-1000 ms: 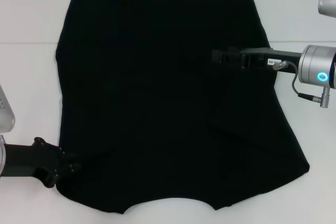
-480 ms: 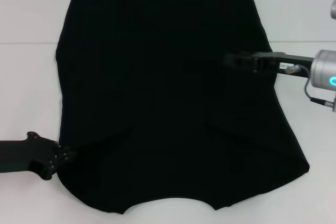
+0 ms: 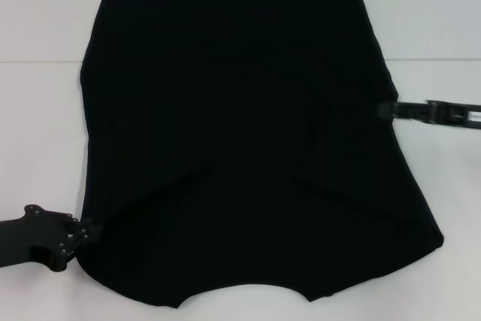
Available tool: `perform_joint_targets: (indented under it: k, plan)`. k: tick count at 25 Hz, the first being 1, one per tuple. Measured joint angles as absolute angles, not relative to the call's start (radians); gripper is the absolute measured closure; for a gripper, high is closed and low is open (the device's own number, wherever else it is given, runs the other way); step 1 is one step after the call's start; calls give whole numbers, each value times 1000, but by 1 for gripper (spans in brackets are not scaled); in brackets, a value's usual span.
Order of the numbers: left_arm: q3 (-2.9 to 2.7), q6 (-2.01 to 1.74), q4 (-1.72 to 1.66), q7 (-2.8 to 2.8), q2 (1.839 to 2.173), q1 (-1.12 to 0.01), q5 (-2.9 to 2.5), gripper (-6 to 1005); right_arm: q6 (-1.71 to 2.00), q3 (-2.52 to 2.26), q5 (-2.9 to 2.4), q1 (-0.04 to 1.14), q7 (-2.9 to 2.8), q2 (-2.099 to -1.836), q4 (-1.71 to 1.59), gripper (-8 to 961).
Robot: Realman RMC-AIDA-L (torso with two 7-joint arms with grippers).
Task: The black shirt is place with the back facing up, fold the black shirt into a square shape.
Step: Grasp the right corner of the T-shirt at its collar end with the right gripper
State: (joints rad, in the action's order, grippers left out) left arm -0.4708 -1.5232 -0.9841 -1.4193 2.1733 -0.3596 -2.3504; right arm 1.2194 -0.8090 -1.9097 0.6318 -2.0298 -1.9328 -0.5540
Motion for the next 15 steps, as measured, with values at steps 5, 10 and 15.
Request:
perform_joint_targets:
  k: [5,10,15]
  plan:
    - [-401,-1544,-945,-1359,2168,-358,-2333,934,1338,-805,-2039,618,-2196,-1856,-555,327]
    - [-362,-1538,-927,-1333,2168,-356,-2331,934,1410,-804,-2157,619,-2260,-1839,-567,326]
    - [-338,-1545,-920,-1328,2166,-354,-2319,935,1415,-803,-2206,618,-2270,-1843,-569,325]
